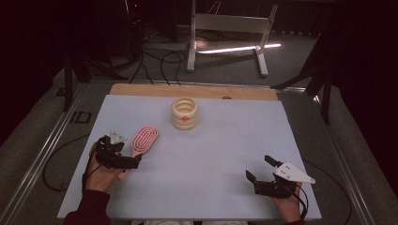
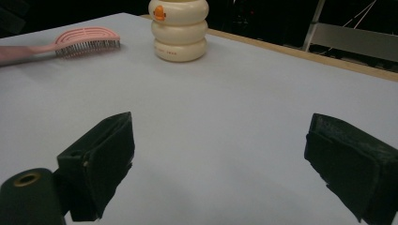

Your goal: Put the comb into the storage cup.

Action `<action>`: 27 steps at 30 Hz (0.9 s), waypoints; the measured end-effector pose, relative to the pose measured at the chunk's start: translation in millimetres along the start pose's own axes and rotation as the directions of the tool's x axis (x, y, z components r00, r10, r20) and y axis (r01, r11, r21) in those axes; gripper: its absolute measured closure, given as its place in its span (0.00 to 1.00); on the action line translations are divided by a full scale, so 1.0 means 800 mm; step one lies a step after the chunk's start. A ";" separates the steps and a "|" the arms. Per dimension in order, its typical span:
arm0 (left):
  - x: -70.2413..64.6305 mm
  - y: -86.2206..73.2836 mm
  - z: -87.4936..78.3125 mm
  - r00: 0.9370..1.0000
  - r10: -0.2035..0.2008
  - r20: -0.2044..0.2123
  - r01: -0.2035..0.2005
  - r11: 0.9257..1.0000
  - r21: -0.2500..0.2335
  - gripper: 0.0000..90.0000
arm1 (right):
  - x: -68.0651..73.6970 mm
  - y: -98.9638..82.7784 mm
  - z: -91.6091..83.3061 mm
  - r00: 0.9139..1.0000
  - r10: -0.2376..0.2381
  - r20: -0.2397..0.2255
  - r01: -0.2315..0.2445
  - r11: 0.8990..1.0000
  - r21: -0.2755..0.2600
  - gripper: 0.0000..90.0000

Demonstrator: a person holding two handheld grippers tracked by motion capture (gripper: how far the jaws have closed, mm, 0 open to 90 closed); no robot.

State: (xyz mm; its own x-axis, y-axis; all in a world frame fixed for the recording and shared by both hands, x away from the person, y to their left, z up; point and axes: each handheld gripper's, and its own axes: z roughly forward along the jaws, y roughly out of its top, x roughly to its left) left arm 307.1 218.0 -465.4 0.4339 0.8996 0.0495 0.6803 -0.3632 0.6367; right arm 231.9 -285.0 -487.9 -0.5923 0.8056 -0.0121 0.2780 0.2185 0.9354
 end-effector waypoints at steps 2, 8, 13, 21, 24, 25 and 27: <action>0.000 0.005 0.005 1.000 0.007 0.002 -0.007 1.000 0.015 0.01 | 0.000 0.000 0.000 1.000 0.000 0.000 0.000 1.000 0.001 0.10; 0.001 0.013 0.020 1.000 0.018 0.004 -0.018 0.997 0.069 0.00 | -0.001 0.000 0.000 1.000 -0.001 0.001 0.001 1.000 0.000 0.10; 0.000 0.017 0.028 1.000 0.022 0.006 -0.022 0.994 0.105 0.01 | -0.001 0.000 -0.001 1.000 0.003 0.004 -0.003 1.000 0.000 0.10; 0.000 0.020 0.045 1.000 0.008 0.019 -0.012 0.983 0.182 0.02 | -0.002 0.000 -0.001 1.000 0.003 0.004 -0.003 1.000 -0.001 0.10; 0.001 0.020 0.049 1.000 -0.001 0.026 -0.004 0.979 0.204 0.01 | -0.002 0.000 -0.001 1.000 0.006 0.006 -0.006 1.000 -0.001 0.10; 0.001 0.020 0.050 1.000 -0.007 0.022 0.002 0.977 0.215 0.01 | -0.002 0.000 -0.001 1.000 0.006 0.006 -0.006 1.000 -0.002 0.10; 0.003 0.020 0.054 1.000 -0.024 0.017 0.019 0.972 0.234 0.01 | -0.002 0.000 -0.001 1.000 0.006 0.006 -0.006 1.000 -0.002 0.10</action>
State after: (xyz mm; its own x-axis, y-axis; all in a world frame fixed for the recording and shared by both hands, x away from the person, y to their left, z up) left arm 344.7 203.6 -488.2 0.4273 0.9039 0.0214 0.8081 -0.3924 0.4394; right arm 232.2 -287.0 -487.6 -0.5862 0.8101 -0.0090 0.2800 0.2130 0.9361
